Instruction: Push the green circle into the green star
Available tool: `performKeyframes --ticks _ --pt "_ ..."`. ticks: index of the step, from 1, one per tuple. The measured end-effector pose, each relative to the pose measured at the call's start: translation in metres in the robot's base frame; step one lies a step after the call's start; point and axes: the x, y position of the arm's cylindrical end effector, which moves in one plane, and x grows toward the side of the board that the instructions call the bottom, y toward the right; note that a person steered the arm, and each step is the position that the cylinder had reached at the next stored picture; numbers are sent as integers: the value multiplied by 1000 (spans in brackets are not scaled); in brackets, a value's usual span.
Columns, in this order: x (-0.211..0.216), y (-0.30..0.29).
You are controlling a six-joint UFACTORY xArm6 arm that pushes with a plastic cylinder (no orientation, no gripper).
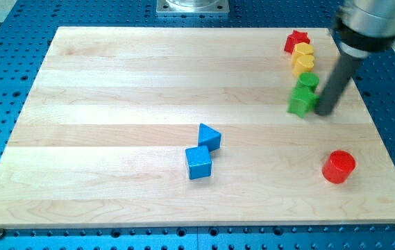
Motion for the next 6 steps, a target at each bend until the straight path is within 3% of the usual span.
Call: performKeyframes --ticks 1,2,4,5,6 --pt "-19 -88" --pt "-10 -117" --pt "-9 45" --pt "-45 75" --pt "-62 7"
